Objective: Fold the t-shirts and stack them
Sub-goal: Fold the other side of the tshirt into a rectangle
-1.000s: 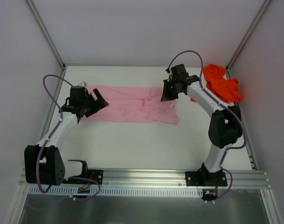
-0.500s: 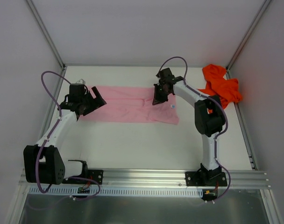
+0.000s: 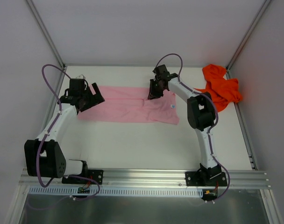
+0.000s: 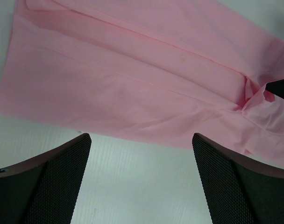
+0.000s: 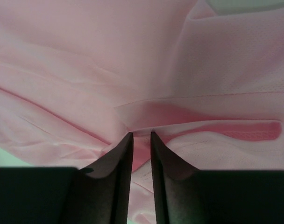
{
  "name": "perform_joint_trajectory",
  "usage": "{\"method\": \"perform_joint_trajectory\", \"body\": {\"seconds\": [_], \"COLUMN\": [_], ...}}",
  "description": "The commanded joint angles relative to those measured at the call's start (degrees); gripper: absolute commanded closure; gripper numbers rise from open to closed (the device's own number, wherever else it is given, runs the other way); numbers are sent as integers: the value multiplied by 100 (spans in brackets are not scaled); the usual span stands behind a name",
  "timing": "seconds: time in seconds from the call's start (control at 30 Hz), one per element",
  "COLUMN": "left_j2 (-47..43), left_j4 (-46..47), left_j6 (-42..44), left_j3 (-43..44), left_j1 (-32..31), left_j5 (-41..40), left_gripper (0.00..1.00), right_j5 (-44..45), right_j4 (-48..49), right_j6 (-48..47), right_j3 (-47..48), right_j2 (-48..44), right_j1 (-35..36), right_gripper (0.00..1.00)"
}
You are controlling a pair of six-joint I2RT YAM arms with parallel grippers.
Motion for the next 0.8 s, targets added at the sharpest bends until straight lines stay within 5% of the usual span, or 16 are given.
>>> {"method": "perform_joint_trajectory", "body": {"seconds": [0.0,0.1,0.23,0.3,0.37,0.47,0.77], "left_j2": [127,302,382,382,373,364,286], "left_j4": [-103,-209,-113,-51,-16,20,-51], "left_j6": [506,831,1044,1026,1000,947,850], "left_j3": [569,991,1185,1150,1089,1027,896], "left_j1": [-45,-45,-45,-45,-45,-45,-45], "left_j5": [-41,169,583,662,654,654,522], "left_gripper": [9,6,5,5,5,5,5], "right_j5": [111,58,75,110,67,110,541], "right_j4": [11,20,230,292,39,-348,-270], "right_j6": [-46,-90,-361,-468,-600,-723,-864], "right_j3": [561,1132,1651,1678,1661,1267,-1720], "right_j2": [16,-124,-546,-861,-1021,-1311,-2278], "right_j1": [-33,-112,-200,-200,-200,-174,116], "right_gripper": [74,65,40,38,48,97,99]}}
